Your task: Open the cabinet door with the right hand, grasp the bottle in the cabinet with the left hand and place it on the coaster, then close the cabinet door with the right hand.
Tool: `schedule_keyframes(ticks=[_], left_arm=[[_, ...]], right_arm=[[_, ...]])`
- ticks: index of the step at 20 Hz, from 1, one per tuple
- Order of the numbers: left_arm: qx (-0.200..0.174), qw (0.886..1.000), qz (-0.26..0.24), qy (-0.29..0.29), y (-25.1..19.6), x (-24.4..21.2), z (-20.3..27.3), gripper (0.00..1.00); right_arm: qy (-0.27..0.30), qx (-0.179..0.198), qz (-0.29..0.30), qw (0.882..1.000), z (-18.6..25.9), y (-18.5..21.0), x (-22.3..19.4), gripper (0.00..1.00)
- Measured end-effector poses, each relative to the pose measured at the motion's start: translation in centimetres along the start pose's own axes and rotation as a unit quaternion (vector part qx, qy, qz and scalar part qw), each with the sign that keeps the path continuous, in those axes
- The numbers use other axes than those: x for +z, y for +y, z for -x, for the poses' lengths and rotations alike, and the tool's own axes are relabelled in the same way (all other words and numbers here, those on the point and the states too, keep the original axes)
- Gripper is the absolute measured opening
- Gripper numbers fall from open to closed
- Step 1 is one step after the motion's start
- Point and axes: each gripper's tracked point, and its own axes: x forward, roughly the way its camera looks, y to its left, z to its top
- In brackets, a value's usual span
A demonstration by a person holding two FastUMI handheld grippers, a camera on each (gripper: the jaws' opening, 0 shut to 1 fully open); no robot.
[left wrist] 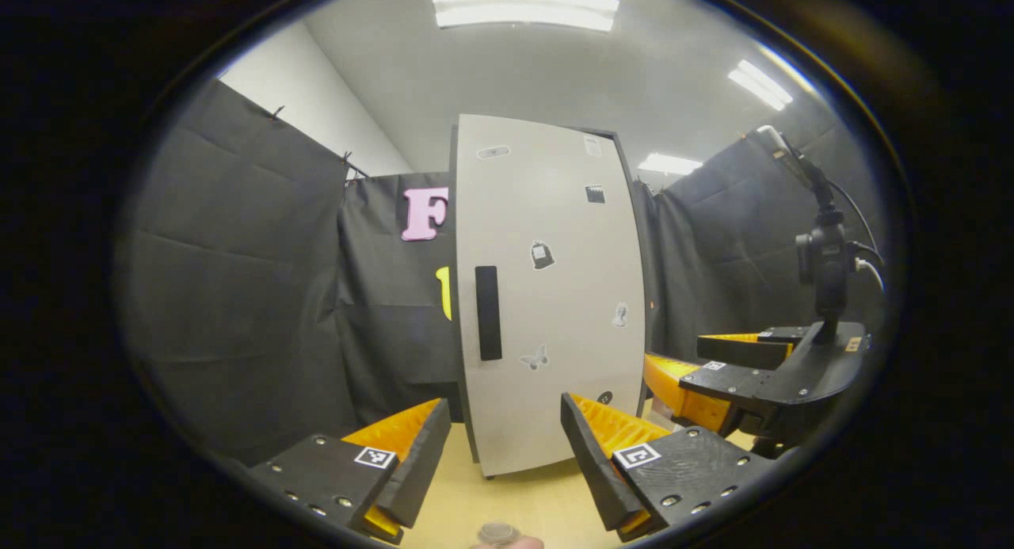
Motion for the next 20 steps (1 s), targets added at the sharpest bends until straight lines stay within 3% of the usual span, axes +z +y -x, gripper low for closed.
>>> schedule_keyframes(ticks=[20], left_arm=[[-0.002,1.000,0.003,0.008,0.1,-0.1,-0.1,0.84]], right_arm=[[0.000,0.008,-0.012,1.000,-0.7,1.1,-0.1,0.94]])
